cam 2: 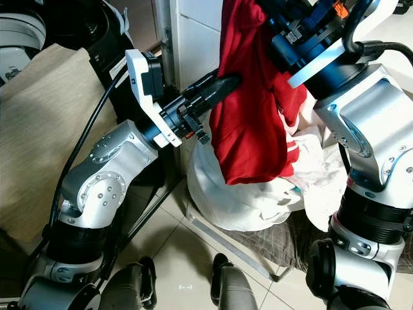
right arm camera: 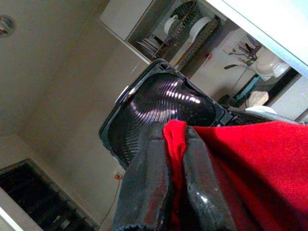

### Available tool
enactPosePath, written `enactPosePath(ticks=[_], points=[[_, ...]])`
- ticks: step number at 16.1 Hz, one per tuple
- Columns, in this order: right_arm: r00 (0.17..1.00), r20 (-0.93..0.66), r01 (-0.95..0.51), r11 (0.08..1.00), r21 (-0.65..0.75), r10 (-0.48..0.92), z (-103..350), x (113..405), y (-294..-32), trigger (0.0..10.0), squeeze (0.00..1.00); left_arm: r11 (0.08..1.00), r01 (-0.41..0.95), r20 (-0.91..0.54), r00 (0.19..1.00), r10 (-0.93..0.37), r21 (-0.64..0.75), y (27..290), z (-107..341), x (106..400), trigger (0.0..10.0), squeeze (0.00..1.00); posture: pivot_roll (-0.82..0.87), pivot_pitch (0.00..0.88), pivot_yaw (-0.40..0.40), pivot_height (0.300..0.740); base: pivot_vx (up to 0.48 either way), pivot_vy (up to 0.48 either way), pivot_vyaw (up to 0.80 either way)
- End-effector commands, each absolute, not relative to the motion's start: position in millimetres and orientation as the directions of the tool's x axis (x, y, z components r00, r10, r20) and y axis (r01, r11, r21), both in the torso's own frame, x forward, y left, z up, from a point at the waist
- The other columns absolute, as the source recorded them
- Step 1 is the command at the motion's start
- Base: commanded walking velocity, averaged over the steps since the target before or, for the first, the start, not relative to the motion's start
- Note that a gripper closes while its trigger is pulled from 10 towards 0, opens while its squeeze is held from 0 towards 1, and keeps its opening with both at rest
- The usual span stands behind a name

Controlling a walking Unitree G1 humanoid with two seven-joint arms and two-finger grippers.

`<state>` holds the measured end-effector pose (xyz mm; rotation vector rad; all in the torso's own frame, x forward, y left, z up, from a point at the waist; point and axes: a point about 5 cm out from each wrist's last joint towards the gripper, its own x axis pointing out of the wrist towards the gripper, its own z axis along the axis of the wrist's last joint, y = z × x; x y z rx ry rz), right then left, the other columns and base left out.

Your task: Clothes washing

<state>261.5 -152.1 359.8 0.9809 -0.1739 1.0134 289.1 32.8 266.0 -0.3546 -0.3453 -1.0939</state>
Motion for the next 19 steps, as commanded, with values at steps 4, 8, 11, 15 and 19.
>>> enactPosePath(ticks=[4, 8, 11, 15, 19], points=[[0.524, 0.561, -0.807, 0.163, 0.567, 0.641, 361.4, 254.2, -152.2, 0.0, 0.00, 0.419, 0.902, 0.478, 0.414, -0.774, -0.103, 37.6, 269.4, 290.7, 0.0, 0.00, -0.16, 0.112, -0.006, 0.740, 0.000, 0.000, 0.00], [0.540, 0.547, -0.802, 0.195, 0.564, 0.639, 360.1, 255.2, -152.6, 7.9, 0.00, 0.467, 0.877, 0.488, 0.459, -0.742, -0.113, 42.8, 270.3, 296.5, 0.0, 0.00, -0.16, 0.111, -0.005, 0.740, 0.000, 0.000, 0.00], [0.535, 0.548, -0.805, 0.192, 0.561, 0.643, 358.5, 254.6, -152.3, 10.0, 1.00, 0.526, 0.840, 0.506, 0.514, -0.693, -0.132, 51.0, 273.1, 304.0, 0.0, 0.00, -0.16, 0.102, -0.002, 0.740, 0.000, 0.000, 0.00], [0.596, 0.440, -0.789, 0.387, 0.478, 0.672, 344.1, 246.5, -160.3, 10.0, 0.00, 0.714, 0.689, 0.536, 0.652, -0.536, -0.124, 80.7, 289.6, 327.4, 0.0, 0.00, -0.17, 0.073, -0.001, 0.740, 0.000, 0.000, 0.00], [0.638, 0.265, -0.762, 0.544, 0.350, 0.723, 317.6, 230.5, -161.1, 10.0, 0.00, 0.933, 0.349, 0.533, 0.774, -0.341, 0.090, 133.0, 320.4, 353.9, 0.0, 0.00, -0.17, 0.051, 0.012, 0.740, 0.000, 0.000, 0.00]])
